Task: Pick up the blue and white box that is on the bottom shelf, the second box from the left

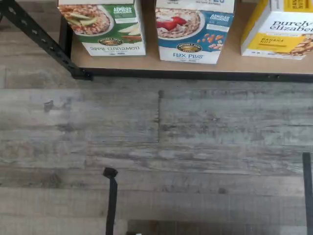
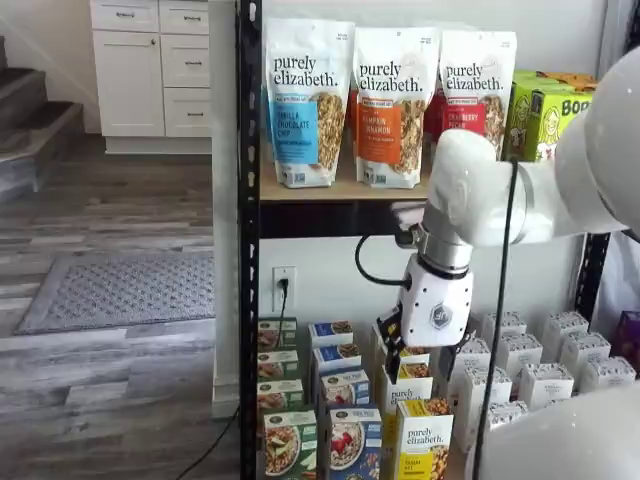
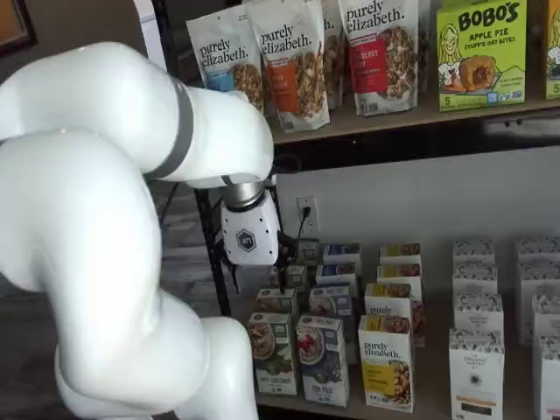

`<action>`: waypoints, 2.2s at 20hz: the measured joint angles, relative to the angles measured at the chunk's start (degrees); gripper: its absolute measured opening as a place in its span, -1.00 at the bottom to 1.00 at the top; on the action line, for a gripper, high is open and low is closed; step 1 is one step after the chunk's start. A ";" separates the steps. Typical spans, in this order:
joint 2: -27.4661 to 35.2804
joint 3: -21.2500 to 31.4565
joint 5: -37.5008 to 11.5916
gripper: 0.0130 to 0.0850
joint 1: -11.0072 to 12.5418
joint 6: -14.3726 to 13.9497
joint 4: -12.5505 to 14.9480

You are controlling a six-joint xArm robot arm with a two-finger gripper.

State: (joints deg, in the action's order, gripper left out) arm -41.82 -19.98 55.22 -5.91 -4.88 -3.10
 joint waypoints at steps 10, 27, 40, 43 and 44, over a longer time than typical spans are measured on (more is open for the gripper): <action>6.16 0.56 -6.51 1.00 0.04 1.94 -2.44; 17.94 0.19 -17.32 1.00 -3.20 0.59 -3.77; 24.89 -0.43 -23.54 1.00 -4.31 -0.14 -3.62; 26.87 -0.67 -24.99 1.00 -4.68 -0.46 -3.56; 27.47 -0.72 -25.54 1.00 -4.81 -0.55 -3.54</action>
State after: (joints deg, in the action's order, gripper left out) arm -14.36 -20.70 29.68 -10.72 -5.44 -6.64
